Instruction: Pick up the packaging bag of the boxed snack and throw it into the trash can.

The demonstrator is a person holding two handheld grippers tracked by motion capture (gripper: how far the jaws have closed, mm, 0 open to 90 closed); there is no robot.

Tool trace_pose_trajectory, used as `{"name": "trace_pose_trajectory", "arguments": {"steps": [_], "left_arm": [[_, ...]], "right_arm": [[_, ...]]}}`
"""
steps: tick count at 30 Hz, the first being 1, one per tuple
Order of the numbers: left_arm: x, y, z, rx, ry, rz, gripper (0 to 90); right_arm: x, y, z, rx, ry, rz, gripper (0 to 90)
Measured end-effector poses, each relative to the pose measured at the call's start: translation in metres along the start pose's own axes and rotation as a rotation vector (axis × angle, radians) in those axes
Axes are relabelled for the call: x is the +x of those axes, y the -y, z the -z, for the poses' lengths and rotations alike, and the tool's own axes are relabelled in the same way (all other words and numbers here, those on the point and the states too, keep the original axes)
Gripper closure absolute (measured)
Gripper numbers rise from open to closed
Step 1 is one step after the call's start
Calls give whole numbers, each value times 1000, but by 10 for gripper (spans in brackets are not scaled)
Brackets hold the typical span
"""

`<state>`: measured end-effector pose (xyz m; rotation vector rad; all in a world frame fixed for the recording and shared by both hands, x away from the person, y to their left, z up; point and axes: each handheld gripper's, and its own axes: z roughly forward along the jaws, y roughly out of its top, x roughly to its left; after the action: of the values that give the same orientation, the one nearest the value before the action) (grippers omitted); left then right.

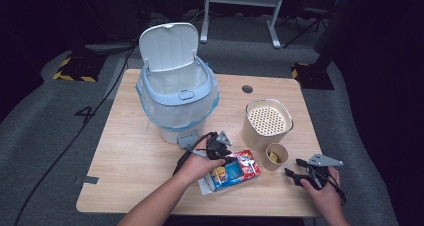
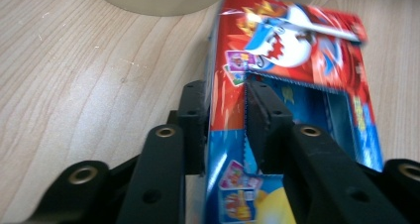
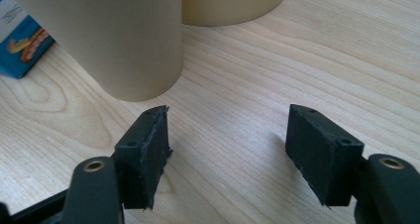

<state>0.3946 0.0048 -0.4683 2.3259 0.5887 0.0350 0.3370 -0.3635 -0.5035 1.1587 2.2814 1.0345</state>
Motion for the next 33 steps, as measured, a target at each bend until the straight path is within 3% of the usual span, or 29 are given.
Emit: {"name": "trace_pose_trajectory", "arguments": {"steps": [5,10,18,20,24,29,33], "left_arm": [[-1,-1,1,11,-13,-18,742],[-2,-1,10,-26,-24,-29,745],[0,-4,32,-130,-40,-29,745],[1,-5,42,-182,-33,-18,746],[2,-7,53,-214,-43,-31,746],[1,-12,75,-281,-41,-36,747],[2,-17,96,-340,-62,-47,747]], "right_arm": [[0,0,0,0,0,0,336],[0,0,0,0,0,0,335],[0,0,0,0,0,0,336],[0,0,0,0,0,0,336],[0,0,0,0,0,0,336],[0,0,0,0,0,0,336],[0,0,0,0,-2,-1,335]]}}
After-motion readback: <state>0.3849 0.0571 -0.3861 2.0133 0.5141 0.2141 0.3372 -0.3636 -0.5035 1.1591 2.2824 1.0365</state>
